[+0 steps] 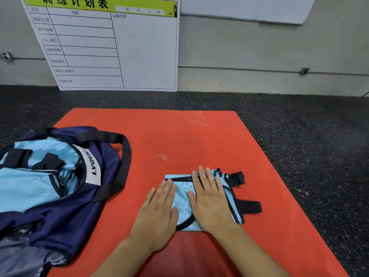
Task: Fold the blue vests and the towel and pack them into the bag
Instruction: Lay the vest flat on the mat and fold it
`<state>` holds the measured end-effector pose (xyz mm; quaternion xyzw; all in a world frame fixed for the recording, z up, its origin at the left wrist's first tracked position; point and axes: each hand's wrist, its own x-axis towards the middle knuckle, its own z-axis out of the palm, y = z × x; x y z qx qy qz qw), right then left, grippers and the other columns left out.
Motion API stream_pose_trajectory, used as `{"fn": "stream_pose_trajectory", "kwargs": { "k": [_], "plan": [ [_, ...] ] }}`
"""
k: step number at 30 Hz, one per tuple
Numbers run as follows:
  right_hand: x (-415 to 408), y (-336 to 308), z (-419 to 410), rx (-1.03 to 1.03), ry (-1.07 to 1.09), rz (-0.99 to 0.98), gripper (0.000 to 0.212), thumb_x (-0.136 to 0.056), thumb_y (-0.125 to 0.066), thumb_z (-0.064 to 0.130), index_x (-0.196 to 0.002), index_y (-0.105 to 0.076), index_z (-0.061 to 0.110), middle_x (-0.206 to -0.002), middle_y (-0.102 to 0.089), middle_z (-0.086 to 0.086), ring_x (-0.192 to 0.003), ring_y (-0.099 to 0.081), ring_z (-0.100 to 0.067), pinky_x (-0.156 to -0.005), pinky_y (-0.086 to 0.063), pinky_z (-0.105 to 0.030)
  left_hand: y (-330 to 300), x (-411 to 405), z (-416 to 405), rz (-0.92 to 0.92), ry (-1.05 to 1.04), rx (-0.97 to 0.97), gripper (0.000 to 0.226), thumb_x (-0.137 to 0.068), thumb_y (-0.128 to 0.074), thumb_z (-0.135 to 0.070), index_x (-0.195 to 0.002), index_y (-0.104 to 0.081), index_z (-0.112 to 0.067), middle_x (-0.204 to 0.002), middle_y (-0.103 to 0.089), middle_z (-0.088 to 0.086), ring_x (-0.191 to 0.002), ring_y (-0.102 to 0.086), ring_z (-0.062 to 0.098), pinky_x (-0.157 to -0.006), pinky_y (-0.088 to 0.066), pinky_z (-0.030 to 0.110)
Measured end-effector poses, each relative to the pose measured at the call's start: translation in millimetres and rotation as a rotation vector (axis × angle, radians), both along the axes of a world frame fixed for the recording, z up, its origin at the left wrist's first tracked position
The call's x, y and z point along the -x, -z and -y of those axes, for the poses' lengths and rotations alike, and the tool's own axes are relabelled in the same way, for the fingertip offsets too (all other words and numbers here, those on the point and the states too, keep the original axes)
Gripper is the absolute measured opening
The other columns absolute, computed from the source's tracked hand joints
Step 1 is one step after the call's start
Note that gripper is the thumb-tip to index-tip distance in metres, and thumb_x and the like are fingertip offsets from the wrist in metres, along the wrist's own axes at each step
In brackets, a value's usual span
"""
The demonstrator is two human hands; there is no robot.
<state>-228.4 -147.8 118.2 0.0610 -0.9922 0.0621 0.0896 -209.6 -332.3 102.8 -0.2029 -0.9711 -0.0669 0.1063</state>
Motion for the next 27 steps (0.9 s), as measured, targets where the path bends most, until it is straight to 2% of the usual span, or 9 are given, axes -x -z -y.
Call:
{"fn": "stream_pose_trajectory", "kwargs": {
  "k": [3, 6, 9, 12, 16, 20, 22, 24, 27],
  "plan": [
    [7, 6, 6, 0.052, 0.021, 0.118, 0.085, -0.088, 0.011, 0.057, -0.163, -0.006, 0.020, -0.171, 0.000, -0.003, -0.158, 0.007, -0.020, -0.123, 0.013, -0.040, 4, 2, 6, 0.022, 0.004, -0.010, 0.061, -0.096, -0.035, -0.033, -0.150, -0.046, -0.006, -0.158, -0.040, 0.008, -0.147, -0.036, 0.019, -0.114, -0.022, 0.038],
    [8, 5, 20, 0.093, -0.025, 0.073, 0.084, -0.089, 0.009, 0.055, -0.164, -0.006, 0.019, -0.171, 0.004, -0.002, -0.157, 0.011, -0.018, -0.124, 0.014, -0.038, 5, 10, 12, 0.000, 0.001, -0.007, 0.062, -0.093, -0.035, -0.028, -0.148, -0.048, -0.003, -0.157, -0.042, 0.011, -0.144, -0.042, 0.023, -0.113, -0.024, 0.038],
    [8, 4, 33, 0.113, -0.068, 0.126, 0.085, -0.088, 0.010, 0.056, -0.163, -0.003, 0.018, -0.171, 0.006, 0.000, -0.156, 0.016, -0.017, -0.125, 0.015, -0.038, 1, 16, 22, -0.018, -0.046, -0.016, 0.061, -0.092, -0.035, -0.027, -0.146, -0.050, -0.002, -0.153, -0.047, 0.013, -0.140, -0.048, 0.026, -0.111, -0.025, 0.037],
    [8, 2, 45, 0.096, -0.108, 0.111, 0.077, -0.095, 0.002, 0.053, -0.164, -0.003, 0.019, -0.171, 0.007, 0.000, -0.156, 0.016, -0.016, -0.126, 0.013, -0.039, -1, 22, 30, -0.048, -0.071, -0.030, 0.060, -0.094, -0.034, -0.028, -0.145, -0.051, -0.001, -0.151, -0.050, 0.013, -0.139, -0.050, 0.026, -0.111, -0.025, 0.037],
    [5, 4, 57, 0.101, -0.113, 0.150, 0.081, -0.092, 0.004, 0.055, -0.164, -0.008, 0.019, -0.172, -0.001, -0.002, -0.158, 0.008, -0.019, -0.125, 0.014, -0.037, 2, 20, 36, -0.053, -0.035, -0.026, 0.059, -0.093, -0.033, -0.023, -0.145, -0.051, -0.002, -0.152, -0.049, 0.014, -0.139, -0.050, 0.026, -0.112, -0.026, 0.038],
    [-3, 11, 67, 0.059, -0.122, 0.102, 0.063, -0.104, -0.028, 0.050, -0.156, -0.039, 0.015, -0.163, -0.035, -0.004, -0.152, -0.030, -0.023, -0.120, -0.012, -0.042, 0, 24, 39, -0.008, -0.017, -0.081, 0.063, -0.088, -0.032, -0.021, -0.147, -0.050, -0.004, -0.154, -0.047, 0.011, -0.141, -0.047, 0.025, -0.113, -0.023, 0.036],
    [-8, 6, 63, 0.061, -0.155, 0.126, 0.063, -0.105, -0.027, 0.050, -0.157, -0.038, 0.017, -0.164, -0.033, -0.004, -0.153, -0.027, -0.022, -0.123, -0.013, -0.045, -4, 27, 37, 0.025, 0.007, -0.182, 0.065, -0.091, -0.027, -0.024, -0.152, -0.044, -0.009, -0.160, -0.037, 0.004, -0.148, -0.035, 0.019, -0.119, -0.017, 0.031],
    [-20, -7, 48, 0.096, -0.154, 0.095, 0.063, -0.104, -0.024, 0.049, -0.159, -0.032, 0.019, -0.168, -0.024, -0.005, -0.156, -0.018, -0.021, -0.127, -0.007, -0.044, -15, 34, 34, 0.071, 0.083, -0.253, 0.067, -0.095, -0.016, -0.034, -0.157, -0.033, -0.018, -0.165, -0.020, -0.006, -0.154, -0.017, 0.009, -0.124, -0.005, 0.024],
    [-62, -14, 14, 0.082, -0.032, 0.014, 0.056, -0.098, -0.038, 0.046, -0.148, -0.053, 0.024, -0.158, -0.044, -0.008, -0.147, -0.041, -0.025, -0.121, -0.019, -0.039, -25, 51, 23, 0.159, 0.200, -0.232, 0.071, -0.094, -0.007, -0.047, -0.157, -0.034, -0.026, -0.167, -0.013, -0.007, -0.154, -0.006, 0.005, -0.122, 0.007, 0.020]
  ]
}}
